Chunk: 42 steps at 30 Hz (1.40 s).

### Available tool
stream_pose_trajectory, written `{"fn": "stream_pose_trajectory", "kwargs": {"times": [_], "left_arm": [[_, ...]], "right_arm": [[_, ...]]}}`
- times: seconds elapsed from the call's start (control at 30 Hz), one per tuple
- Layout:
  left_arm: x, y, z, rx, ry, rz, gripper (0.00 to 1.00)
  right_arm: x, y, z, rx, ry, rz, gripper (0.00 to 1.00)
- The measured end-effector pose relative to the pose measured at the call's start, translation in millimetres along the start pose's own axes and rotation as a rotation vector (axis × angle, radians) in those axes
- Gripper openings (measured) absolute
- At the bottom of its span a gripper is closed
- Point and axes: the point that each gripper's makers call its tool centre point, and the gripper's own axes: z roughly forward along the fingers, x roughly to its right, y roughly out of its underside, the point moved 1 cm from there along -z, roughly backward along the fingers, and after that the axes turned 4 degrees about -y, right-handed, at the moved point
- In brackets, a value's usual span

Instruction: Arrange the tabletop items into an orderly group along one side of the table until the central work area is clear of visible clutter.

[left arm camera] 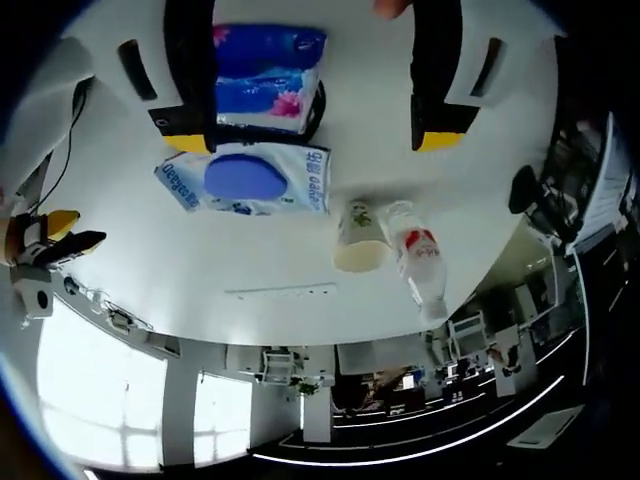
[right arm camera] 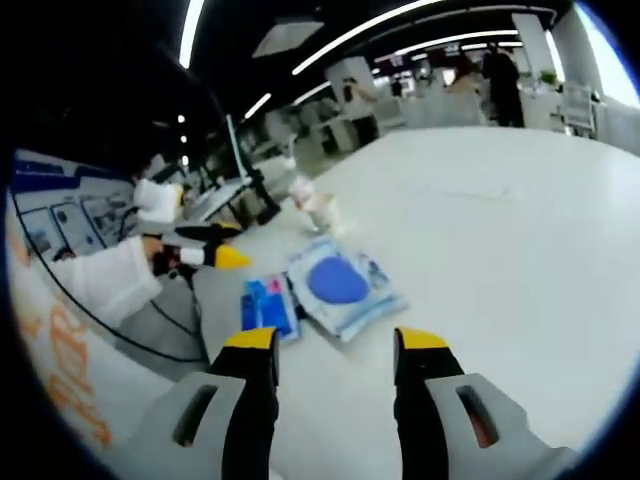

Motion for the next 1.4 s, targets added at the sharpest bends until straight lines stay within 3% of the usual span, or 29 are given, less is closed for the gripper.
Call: {"fn": "stream_pose_trajectory", "kwargs": {"times": [0.27, 0.43, 0.53, 0.63, 0.73, 0.87, 1.13, 1.4], "left_arm": [[-1.1, 0.6, 20, -0.001, -0.011, -0.095, 0.75], [3.6, 11.2, 34, -0.044, 0.009, -0.116, 0.72], [5.3, 17.5, 43, -0.073, 0.025, -0.125, 0.7], [1.2, 17.8, 50, -0.076, 0.012, -0.193, 0.67], [0.1, 16.3, 57, -0.074, 0.021, -0.232, 0.62], [2.9, 21.0, 67, -0.117, 0.026, -0.223, 0.59], [14.3, 26.8, 78, -0.19, 0.042, -0.288, 0.51], [15.1, 26.3, 89, -0.2, 0.043, -0.296, 0.45]], "right_arm": [[0, 2.7, 17, -0.024, -0.008, 0.035, 0.44], [7, 5.5, 25, -0.053, 0.008, 0.089, 0.41], [15, 5.8, 31, -0.048, 0.027, 0.185, 0.4], [23, 9.5, 40, -0.054, 0.042, 0.292, 0.4], [29, 11.8, 49, -0.066, 0.049, 0.307, 0.4], [29, 17.8, 65, -0.099, 0.047, 0.317, 0.39], [28, 36.3, 94, -0.165, 0.032, 0.367, 0.39], [30, 49.4, 102, -0.19, 0.035, 0.432, 0.37]]}}
